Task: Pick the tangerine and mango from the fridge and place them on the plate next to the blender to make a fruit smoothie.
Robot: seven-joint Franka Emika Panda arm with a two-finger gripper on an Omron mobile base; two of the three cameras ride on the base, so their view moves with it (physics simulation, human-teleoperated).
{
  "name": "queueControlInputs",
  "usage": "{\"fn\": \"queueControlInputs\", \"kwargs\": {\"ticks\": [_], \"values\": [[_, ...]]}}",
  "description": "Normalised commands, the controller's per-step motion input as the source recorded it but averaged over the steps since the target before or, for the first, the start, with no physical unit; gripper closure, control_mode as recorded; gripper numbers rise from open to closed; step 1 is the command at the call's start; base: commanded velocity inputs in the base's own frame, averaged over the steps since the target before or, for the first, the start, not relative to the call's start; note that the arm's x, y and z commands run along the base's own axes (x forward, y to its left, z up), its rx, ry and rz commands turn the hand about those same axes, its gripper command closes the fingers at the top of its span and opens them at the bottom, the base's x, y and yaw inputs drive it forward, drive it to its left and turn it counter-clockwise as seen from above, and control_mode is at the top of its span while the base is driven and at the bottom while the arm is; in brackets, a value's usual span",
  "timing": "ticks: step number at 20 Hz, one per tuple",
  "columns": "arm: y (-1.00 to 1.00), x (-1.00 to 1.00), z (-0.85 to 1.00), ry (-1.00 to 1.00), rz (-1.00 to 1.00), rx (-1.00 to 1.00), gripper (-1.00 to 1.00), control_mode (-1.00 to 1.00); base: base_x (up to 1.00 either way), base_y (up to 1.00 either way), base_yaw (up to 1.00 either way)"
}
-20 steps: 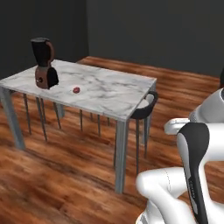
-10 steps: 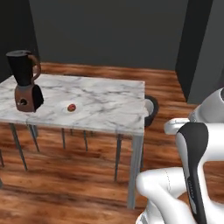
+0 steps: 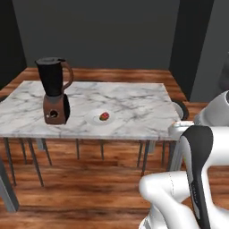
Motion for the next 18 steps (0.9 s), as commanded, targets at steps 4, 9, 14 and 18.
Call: {"fn": "queueControlInputs", "kwargs": {"ticks": [4,9,14,18], "values": [[0.00,0.00,0.00,0.00,0.00,0.00,1.00,1.00,0.23,0.88,-0.18],[0.00,0.00,0.00,0.00,0.00,0.00,1.00,1.00,0.39,0.39,-0.10],[0.00,0.00,0.00,0.00,0.00,0.00,1.00,1.00,0.62,0.01,-0.04],[0.00,0.00,0.00,0.00,0.00,0.00,1.00,1.00,0.66,0.18,-0.08]]}}
